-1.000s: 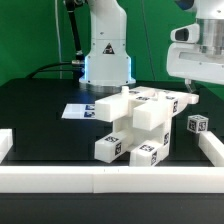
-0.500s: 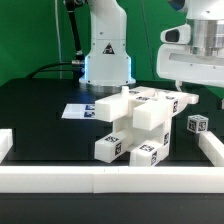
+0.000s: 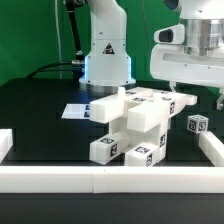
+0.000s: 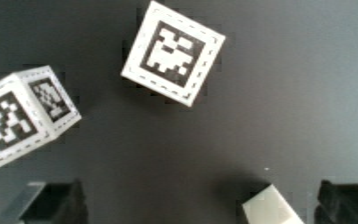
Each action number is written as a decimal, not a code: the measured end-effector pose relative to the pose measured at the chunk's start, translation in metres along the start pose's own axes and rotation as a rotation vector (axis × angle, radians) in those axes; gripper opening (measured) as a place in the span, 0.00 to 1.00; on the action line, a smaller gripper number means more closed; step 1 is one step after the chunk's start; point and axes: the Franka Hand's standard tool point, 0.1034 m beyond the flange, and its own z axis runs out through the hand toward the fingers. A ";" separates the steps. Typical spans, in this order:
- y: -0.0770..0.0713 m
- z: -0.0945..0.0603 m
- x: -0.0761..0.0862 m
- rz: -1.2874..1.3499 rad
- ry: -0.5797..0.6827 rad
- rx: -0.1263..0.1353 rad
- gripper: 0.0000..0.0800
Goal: Assemble chair
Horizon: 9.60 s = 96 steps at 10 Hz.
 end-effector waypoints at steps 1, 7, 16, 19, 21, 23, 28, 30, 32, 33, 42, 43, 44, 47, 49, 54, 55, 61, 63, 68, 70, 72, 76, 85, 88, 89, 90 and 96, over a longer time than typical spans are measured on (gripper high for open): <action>0.002 0.000 0.003 -0.007 0.000 0.001 0.81; 0.012 0.000 0.029 -0.054 0.007 0.004 0.81; 0.017 0.011 -0.007 0.024 -0.001 -0.008 0.81; 0.019 0.016 -0.015 0.058 0.000 -0.006 0.81; 0.019 0.017 -0.015 0.058 -0.001 -0.006 0.81; 0.020 0.017 -0.015 0.041 -0.001 -0.007 0.81; 0.021 0.017 -0.013 -0.087 0.002 -0.006 0.81; 0.021 0.017 -0.013 -0.234 0.002 -0.007 0.81; 0.022 0.017 -0.012 -0.361 0.001 -0.007 0.81; 0.023 0.018 -0.011 -0.362 0.002 -0.008 0.81; 0.010 0.029 -0.027 -0.653 0.011 -0.015 0.81; 0.008 0.028 -0.028 -0.727 0.011 -0.018 0.81; 0.008 0.028 -0.030 -0.830 0.002 -0.021 0.81; 0.014 0.030 -0.041 -0.955 -0.038 -0.030 0.81; 0.013 0.031 -0.044 -0.947 -0.039 -0.031 0.81; -0.001 0.026 -0.047 -0.929 -0.021 -0.028 0.81; 0.001 0.027 -0.045 -0.925 -0.017 -0.028 0.81; 0.020 -0.006 -0.011 -0.885 -0.040 -0.007 0.81; 0.025 -0.016 0.012 -0.866 -0.020 0.008 0.81; 0.037 -0.025 0.024 -0.875 -0.047 0.009 0.81; 0.048 -0.050 0.058 -0.846 -0.051 0.020 0.81; 0.055 -0.062 0.083 -0.848 -0.056 0.030 0.81; 0.061 -0.061 0.087 -0.765 -0.063 0.025 0.81; 0.074 -0.066 0.129 -0.293 -0.061 0.003 0.81; 0.076 -0.068 0.137 -0.301 -0.054 0.006 0.81; 0.076 -0.068 0.137 -0.301 -0.054 0.006 0.81; 0.076 -0.067 0.138 -0.306 -0.055 0.005 0.81; 0.072 -0.060 0.178 -0.327 -0.010 -0.001 0.81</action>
Offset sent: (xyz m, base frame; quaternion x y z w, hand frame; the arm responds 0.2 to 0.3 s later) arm 0.0194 -0.0195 -0.0024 0.0103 -0.0050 -0.0407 0.9991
